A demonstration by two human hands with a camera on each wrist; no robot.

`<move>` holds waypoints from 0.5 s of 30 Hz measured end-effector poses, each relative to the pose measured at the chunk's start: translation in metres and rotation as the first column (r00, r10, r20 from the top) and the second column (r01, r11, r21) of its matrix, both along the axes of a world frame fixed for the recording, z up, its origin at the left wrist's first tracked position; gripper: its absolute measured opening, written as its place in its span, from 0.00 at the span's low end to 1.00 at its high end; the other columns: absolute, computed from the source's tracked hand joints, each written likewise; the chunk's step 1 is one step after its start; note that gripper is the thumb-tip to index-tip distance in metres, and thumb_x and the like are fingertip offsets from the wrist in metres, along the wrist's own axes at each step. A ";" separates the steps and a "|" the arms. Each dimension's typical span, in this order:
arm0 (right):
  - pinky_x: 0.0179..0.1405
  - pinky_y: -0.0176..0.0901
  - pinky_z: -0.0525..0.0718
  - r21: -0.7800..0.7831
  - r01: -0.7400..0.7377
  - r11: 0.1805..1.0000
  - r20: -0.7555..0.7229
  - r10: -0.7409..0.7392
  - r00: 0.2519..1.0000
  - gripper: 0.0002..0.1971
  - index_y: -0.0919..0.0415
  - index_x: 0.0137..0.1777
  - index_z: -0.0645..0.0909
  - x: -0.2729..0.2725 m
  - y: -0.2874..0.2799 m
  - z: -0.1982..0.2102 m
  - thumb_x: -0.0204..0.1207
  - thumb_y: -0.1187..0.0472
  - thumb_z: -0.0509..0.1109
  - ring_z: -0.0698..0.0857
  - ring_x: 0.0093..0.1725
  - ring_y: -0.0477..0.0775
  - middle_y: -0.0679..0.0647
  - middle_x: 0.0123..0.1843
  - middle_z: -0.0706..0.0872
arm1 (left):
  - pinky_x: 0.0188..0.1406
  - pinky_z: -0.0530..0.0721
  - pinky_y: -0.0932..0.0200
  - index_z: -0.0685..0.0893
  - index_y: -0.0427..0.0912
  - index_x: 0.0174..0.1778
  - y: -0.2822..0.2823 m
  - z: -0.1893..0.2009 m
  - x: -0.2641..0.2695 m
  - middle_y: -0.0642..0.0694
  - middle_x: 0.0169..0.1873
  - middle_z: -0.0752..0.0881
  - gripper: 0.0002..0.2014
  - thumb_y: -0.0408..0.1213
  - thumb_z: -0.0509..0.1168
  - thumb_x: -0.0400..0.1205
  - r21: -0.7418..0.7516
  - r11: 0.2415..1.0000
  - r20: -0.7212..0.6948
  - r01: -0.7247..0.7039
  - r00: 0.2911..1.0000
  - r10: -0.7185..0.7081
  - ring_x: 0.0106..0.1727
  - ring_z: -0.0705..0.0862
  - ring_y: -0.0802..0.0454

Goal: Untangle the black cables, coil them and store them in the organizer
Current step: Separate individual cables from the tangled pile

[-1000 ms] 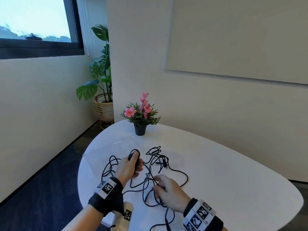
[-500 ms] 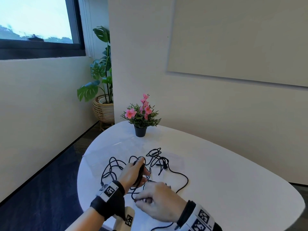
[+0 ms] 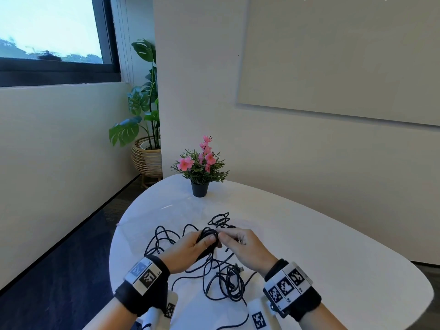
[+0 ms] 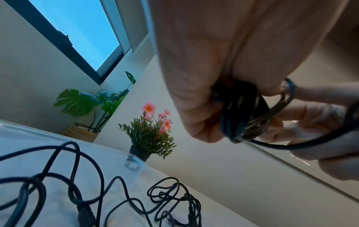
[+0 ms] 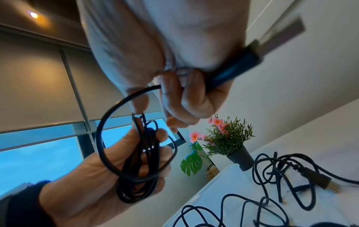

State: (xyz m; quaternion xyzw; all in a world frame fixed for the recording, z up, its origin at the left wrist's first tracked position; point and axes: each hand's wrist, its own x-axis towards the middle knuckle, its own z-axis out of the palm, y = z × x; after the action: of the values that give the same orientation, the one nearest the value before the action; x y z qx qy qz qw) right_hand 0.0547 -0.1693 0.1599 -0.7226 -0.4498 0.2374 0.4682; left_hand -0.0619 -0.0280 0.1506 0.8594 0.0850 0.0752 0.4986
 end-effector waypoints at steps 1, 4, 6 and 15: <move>0.56 0.31 0.79 0.009 -0.037 0.999 -0.017 0.037 0.999 0.14 0.60 0.57 0.86 -0.003 -0.001 0.005 0.83 0.55 0.61 0.83 0.48 0.31 0.35 0.42 0.87 | 0.27 0.68 0.72 0.77 0.50 0.40 0.000 0.003 0.000 0.54 0.28 0.73 0.12 0.45 0.53 0.87 0.006 1.000 -0.008 0.015 1.000 -0.015 0.24 0.70 0.65; 0.33 0.22 0.76 0.010 -0.112 0.994 -0.048 0.112 0.993 0.16 0.57 0.41 0.80 -0.013 -0.004 0.018 0.85 0.56 0.54 0.80 0.28 0.30 0.33 0.23 0.81 | 0.25 0.66 0.70 0.74 0.45 0.39 -0.001 0.004 0.001 0.52 0.28 0.71 0.13 0.45 0.53 0.87 -0.007 0.999 -0.028 0.049 0.998 -0.049 0.24 0.67 0.63; 0.46 0.30 0.80 0.047 -0.096 0.994 -0.023 0.098 0.995 0.18 0.59 0.52 0.84 -0.011 -0.002 0.012 0.81 0.47 0.58 0.84 0.40 0.31 0.36 0.38 0.87 | 0.27 0.66 0.66 0.74 0.44 0.38 -0.001 0.004 0.001 0.51 0.28 0.70 0.16 0.50 0.52 0.85 -0.022 0.998 -0.040 0.066 0.997 -0.066 0.27 0.65 0.59; 0.47 0.50 0.76 -0.013 -0.115 0.993 -0.135 0.113 0.984 0.14 0.50 0.52 0.86 0.002 -0.009 0.009 0.68 0.49 0.78 0.81 0.41 0.58 0.61 0.53 0.87 | 0.31 0.69 0.69 0.85 0.37 0.52 0.001 0.009 -0.007 0.58 0.26 0.71 0.21 0.50 0.54 0.84 -0.102 0.963 -0.071 0.248 0.964 -0.255 0.28 0.68 0.61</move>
State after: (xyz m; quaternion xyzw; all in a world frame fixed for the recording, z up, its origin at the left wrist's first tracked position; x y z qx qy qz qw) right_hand 0.0572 -0.1782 0.1687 -0.6828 -0.4555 0.3164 0.4757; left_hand -0.0688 -0.0273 0.1594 0.8416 -0.0006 -0.0288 0.5394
